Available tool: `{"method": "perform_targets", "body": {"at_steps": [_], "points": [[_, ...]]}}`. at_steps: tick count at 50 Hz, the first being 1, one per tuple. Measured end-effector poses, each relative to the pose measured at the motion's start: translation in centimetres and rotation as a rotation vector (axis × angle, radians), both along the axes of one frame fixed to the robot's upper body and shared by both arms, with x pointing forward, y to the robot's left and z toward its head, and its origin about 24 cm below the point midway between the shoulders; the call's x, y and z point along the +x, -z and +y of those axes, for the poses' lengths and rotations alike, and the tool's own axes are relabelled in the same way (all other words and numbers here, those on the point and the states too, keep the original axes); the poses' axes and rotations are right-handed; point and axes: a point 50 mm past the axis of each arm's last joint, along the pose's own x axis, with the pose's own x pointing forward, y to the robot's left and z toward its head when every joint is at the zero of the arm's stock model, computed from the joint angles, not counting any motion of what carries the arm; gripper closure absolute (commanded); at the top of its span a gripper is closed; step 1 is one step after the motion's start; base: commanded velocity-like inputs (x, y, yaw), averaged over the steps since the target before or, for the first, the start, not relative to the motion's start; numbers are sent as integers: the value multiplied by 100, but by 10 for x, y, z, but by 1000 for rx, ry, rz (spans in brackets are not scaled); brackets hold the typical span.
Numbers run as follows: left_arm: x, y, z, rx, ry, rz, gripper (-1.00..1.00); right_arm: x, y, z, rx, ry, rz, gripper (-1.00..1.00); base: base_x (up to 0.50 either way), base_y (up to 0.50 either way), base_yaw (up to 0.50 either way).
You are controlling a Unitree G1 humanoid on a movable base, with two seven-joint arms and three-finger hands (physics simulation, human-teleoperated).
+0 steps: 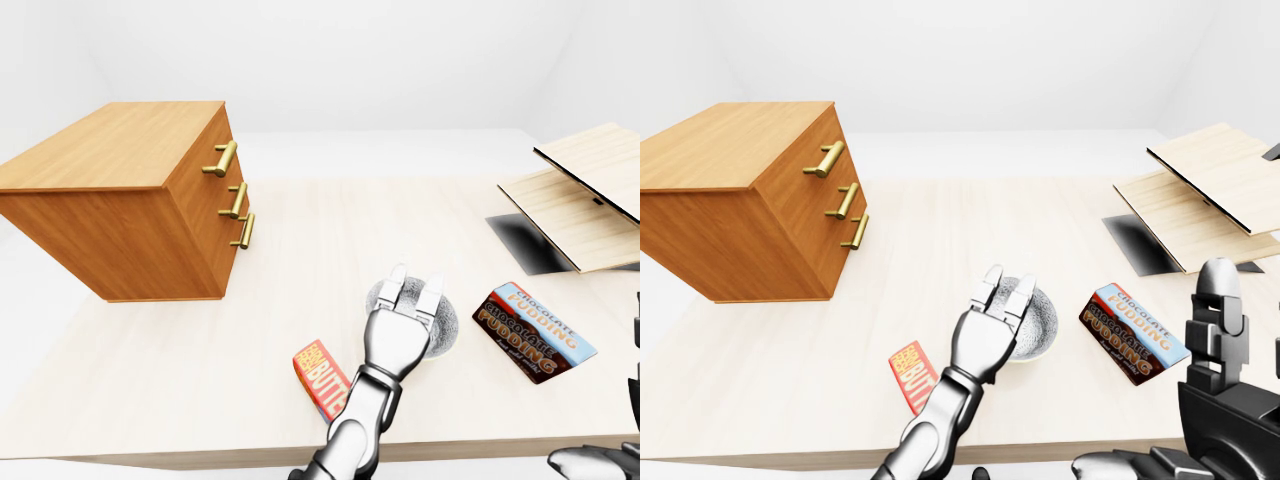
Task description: Close the top drawer of the cabinet and put the bowl on top of it.
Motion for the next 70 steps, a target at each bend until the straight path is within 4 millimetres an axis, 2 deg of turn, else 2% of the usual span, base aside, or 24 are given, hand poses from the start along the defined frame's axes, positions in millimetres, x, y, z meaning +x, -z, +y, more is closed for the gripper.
{"method": "perform_targets", "body": {"at_steps": [52, 53, 55, 56, 70], "points": [[-1, 24, -7, 46, 12, 43, -100, -1, 0, 0, 1, -1, -3, -100, 0, 0, 0], [-1, 25, -7, 47, 12, 44, 87, -1, 0, 0, 1, -1, -2, -100, 0, 0, 0], [-1, 25, -7, 47, 11, 45, 87, -1, 0, 0, 1, -2, -3, -100, 0, 0, 0], [-1, 26, -7, 47, 11, 46, 100, -1, 0, 0, 1, -2, -3, -100, 0, 0, 0], [-2, 33, -6, 75, 17, 88, 100, -1, 0, 0, 1, -2, -3, -100, 0, 0, 0]]}}
